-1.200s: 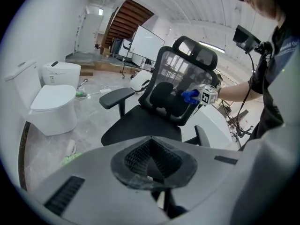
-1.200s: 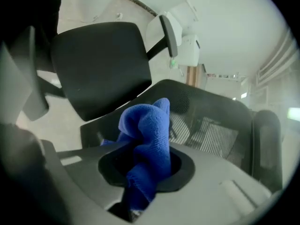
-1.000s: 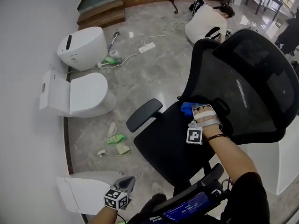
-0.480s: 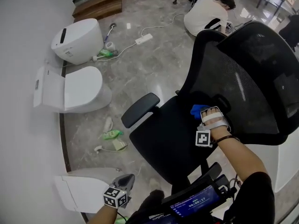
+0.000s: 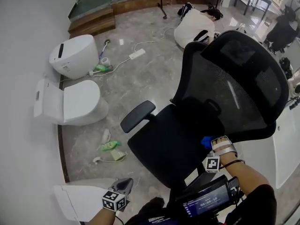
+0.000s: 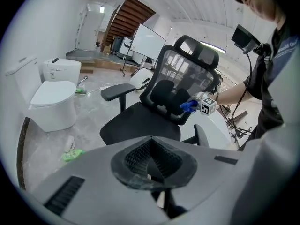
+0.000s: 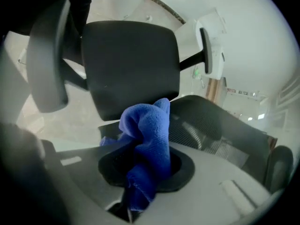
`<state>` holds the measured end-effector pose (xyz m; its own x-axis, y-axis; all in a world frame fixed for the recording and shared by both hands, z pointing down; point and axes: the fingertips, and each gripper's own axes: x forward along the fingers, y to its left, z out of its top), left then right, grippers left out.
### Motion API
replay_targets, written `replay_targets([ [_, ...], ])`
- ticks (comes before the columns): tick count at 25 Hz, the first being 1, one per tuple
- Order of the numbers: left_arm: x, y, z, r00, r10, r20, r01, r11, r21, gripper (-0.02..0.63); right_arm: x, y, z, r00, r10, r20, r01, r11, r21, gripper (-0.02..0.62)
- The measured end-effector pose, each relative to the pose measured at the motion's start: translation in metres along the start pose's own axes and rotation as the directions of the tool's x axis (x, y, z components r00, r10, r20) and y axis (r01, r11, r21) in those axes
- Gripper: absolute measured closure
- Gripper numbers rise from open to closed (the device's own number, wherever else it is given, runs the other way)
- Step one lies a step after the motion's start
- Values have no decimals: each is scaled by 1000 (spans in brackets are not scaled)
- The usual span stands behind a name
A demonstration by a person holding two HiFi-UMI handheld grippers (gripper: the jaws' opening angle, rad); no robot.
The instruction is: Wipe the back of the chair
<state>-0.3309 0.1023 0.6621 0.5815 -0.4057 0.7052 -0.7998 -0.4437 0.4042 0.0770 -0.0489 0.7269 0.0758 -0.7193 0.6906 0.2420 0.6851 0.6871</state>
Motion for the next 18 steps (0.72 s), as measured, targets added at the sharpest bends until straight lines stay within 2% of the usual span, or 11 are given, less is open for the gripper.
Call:
replay_targets([
  [2,-4,3,-10,1000,15,-8,-15,1000,-21,604,31,-20,40,998,44,38,-43,999,-34,517],
  [3,-4,5,-14,1000,25,-13,-25,999,-35,604,52,-38,61,998,32,51,-29,997,-65,517],
  [5,-3,11,-21,999,49,-17,-50,996,-69,604,105,-97,104,993,-82,82,92,989,-119,517],
  [6,-1,14,-25,998,63,-19,-65,994,-89,604,132,-120,118,990,-113,79,125,980,-156,515],
  [9,5,18,-41,995,98,-31,-102,983,-151,604,188,-162,124,987,-163,14,161,950,-268,515],
  [13,21,14,-58,993,108,-51,-116,973,-200,604,203,-152,110,991,-131,-28,113,930,-349,518],
  [18,34,9,-39,997,70,-34,-75,982,-174,604,166,-76,56,995,12,-96,-46,931,-362,519],
])
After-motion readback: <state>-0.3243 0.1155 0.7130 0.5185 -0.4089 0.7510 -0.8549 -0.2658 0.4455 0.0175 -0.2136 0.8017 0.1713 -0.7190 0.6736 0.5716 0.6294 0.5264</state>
